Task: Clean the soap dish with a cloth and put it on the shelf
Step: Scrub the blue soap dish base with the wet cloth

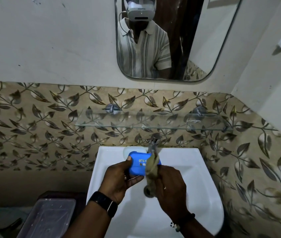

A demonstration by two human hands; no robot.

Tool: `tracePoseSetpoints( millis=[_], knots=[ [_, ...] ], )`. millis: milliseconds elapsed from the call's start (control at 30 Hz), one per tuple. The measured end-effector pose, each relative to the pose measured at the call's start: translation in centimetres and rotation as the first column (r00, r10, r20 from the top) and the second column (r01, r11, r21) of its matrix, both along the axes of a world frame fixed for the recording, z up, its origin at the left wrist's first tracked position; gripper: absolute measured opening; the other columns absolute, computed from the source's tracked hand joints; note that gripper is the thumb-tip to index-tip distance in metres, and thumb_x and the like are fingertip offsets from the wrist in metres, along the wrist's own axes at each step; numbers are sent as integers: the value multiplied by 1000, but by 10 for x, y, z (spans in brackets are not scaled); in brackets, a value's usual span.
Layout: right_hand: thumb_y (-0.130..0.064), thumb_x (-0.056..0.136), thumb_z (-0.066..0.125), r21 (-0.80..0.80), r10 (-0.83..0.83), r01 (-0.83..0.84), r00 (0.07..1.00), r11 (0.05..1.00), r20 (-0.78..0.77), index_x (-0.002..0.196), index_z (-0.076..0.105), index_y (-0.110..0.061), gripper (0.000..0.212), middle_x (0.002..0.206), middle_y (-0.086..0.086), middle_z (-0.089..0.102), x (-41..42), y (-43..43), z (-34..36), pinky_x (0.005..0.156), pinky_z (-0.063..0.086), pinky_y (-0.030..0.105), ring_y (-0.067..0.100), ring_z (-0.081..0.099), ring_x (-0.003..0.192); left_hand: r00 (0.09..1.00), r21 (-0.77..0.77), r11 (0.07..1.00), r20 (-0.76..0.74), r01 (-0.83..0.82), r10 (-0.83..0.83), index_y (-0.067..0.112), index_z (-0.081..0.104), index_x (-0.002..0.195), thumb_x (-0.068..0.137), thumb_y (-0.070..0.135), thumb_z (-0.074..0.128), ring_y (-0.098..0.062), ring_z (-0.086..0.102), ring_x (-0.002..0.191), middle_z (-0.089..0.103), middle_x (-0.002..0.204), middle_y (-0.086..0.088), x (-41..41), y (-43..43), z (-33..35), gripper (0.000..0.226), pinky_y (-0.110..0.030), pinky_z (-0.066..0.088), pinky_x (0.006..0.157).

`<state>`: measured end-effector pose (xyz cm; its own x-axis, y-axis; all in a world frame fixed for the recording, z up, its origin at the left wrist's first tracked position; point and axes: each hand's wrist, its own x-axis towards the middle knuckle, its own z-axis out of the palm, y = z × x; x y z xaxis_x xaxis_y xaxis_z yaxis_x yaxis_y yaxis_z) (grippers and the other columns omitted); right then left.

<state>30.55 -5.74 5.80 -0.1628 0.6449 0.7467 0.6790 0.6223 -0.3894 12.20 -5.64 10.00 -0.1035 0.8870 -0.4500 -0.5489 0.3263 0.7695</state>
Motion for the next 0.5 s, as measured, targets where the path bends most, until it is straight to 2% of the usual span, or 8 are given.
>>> tracePoseSetpoints(
  millis=[67,100,200,267,333,400,500],
  knots=[
    [-24,96,48,-152,-130,114,986,982,-104,106,67,-12,25,104,2,66,0,7,7,77,53,43,23,61,94,1000,38,999,-17,6,-6,-1,71,111,99,22,60,-36,75,95,76,107,-24,0,1,-2,28,-48,62,82],
    [-24,94,48,-181,-151,133,984,975,-89,108,67,-13,26,107,1,65,-1,11,12,78,53,44,23,60,97,1000,52,999,-25,9,-8,-1,72,111,99,22,60,-37,74,98,76,107,-23,1,2,-2,28,-48,62,84],
    [-17,91,49,-184,-41,49,998,982,45,121,66,-20,35,106,-2,64,-17,13,22,82,54,38,20,57,97,998,88,995,-21,53,-52,-2,72,113,100,19,57,-34,74,99,75,111,-23,8,4,-7,28,-44,62,87],
    [-9,92,54,-212,26,-7,996,977,82,133,60,-25,44,106,-3,62,-31,13,24,83,53,32,20,56,101,998,87,994,-7,70,-70,-2,73,111,99,11,56,-30,72,93,74,108,-21,12,7,-10,24,-38,64,78],
    [-7,92,59,-223,59,-28,989,974,137,134,59,-28,47,106,-2,61,-41,16,25,82,53,34,20,55,101,998,72,995,0,65,-65,-2,73,112,97,6,56,-27,68,88,71,102,-19,14,10,-12,24,-33,63,70],
    [-9,90,54,-191,79,-34,969,981,233,128,62,-25,43,102,1,61,-41,25,26,78,51,38,23,55,95,999,72,996,-6,46,-45,-2,73,110,97,5,55,-25,69,85,71,102,-19,12,12,-15,23,-32,63,69],
    [-15,85,45,-199,-18,89,941,976,337,120,66,-23,41,99,5,62,-30,40,32,71,49,36,27,56,90,1000,88,996,4,-9,9,-2,70,117,102,13,53,-32,73,99,73,114,-22,7,13,-22,27,-40,64,82]
  ],
)
